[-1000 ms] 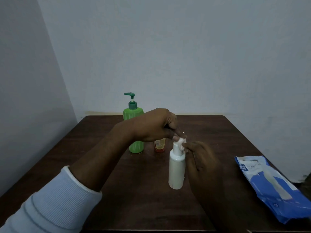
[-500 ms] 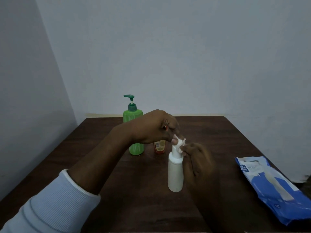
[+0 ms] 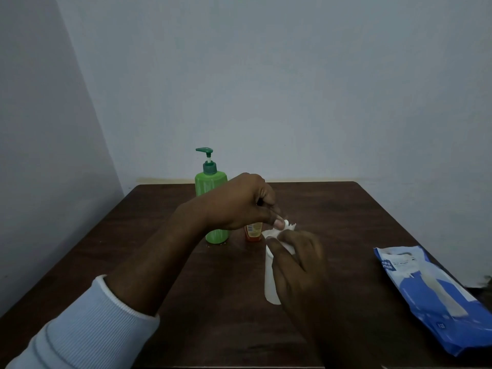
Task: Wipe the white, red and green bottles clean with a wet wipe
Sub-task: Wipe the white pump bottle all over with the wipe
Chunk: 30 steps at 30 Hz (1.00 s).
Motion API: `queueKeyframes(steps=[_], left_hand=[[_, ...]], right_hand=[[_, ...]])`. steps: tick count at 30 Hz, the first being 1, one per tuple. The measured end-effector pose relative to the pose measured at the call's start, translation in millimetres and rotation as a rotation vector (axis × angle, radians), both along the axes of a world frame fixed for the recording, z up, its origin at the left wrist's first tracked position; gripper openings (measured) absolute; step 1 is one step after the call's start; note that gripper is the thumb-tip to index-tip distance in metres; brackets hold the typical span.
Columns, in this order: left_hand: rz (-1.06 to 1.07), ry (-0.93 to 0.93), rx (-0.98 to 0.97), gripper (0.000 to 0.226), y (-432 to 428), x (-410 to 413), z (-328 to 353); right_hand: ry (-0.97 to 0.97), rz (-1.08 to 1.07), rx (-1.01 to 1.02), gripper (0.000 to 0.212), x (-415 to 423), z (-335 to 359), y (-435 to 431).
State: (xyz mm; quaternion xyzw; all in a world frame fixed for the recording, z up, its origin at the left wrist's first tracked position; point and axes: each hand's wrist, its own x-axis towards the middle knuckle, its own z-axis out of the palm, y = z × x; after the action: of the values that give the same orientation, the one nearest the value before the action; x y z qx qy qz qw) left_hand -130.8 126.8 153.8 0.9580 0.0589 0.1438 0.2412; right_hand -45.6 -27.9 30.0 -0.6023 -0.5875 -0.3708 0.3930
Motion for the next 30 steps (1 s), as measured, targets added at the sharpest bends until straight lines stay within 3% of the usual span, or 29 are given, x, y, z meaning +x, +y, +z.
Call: queueKeyframes(steps=[3, 11, 13, 16, 19, 22, 26, 30], left_hand=[[0.012, 0.021, -0.004, 0.026, -1, -1, 0], [0.024, 0.027, 0.028, 0.037, -2, -1, -1], [0.029, 0.019, 0.030, 0.037, -2, -1, -2], [0.031, 0.014, 0.022, 0.026, -2, -3, -4], [0.050, 0.029, 0.020, 0.034, -2, -2, -3], [0.062, 0.033, 0.035, 0.035, -3, -1, -3], [0.065, 0.043, 0.003, 0.023, -3, -2, -2], [0.078, 0.042, -0.015, 0.021, -4, -1, -2]], right_hand=[[-0.005, 0.022, 0.032, 0.020, 4, 1, -4], [0.301, 0.125, 0.011, 0.019, 35, -9, -5], [0.510, 0.168, 0.017, 0.015, 36, 0, -3], [0.903, 0.354, -0.111, 0.030, 37, 17, -1], [1.081, 0.458, -0.149, 0.020, 42, 28, -3], [0.977, 0.422, -0.107, 0.015, 38, 27, -8], [0.427, 0.232, -0.061, 0.017, 33, 10, -10], [0.184, 0.131, -0.001, 0.020, 20, 1, -12]])
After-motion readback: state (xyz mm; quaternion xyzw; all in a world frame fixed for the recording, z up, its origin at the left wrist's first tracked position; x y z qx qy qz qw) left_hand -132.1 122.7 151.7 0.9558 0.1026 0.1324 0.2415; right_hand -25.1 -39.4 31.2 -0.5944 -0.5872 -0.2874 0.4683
